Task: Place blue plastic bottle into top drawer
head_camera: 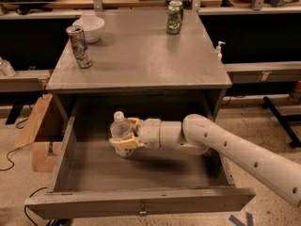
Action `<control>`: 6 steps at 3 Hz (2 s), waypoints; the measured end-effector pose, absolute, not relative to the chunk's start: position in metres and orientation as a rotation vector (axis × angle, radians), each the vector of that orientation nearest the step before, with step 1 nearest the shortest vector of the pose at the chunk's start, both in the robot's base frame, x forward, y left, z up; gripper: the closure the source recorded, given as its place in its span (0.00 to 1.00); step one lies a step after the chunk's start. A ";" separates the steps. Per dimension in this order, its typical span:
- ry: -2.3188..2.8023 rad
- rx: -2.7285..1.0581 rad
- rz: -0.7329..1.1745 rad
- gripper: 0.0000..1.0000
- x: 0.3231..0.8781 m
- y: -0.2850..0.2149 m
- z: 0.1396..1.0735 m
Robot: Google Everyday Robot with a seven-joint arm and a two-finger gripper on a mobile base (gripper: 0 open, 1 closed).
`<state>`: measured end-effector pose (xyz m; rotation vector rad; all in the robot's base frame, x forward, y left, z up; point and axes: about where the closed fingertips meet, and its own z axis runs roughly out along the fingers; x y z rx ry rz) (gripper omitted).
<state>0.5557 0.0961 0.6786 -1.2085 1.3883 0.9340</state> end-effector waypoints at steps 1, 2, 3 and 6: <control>1.385 -1.212 0.938 0.05 0.555 0.099 0.679; 1.384 -1.213 0.940 0.00 0.554 0.100 0.679; 1.384 -1.213 0.940 0.00 0.554 0.100 0.679; 1.515 -1.279 0.863 0.00 0.485 0.017 0.743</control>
Offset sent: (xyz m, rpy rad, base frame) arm -0.0007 0.0017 0.0002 0.0006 0.0000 0.0032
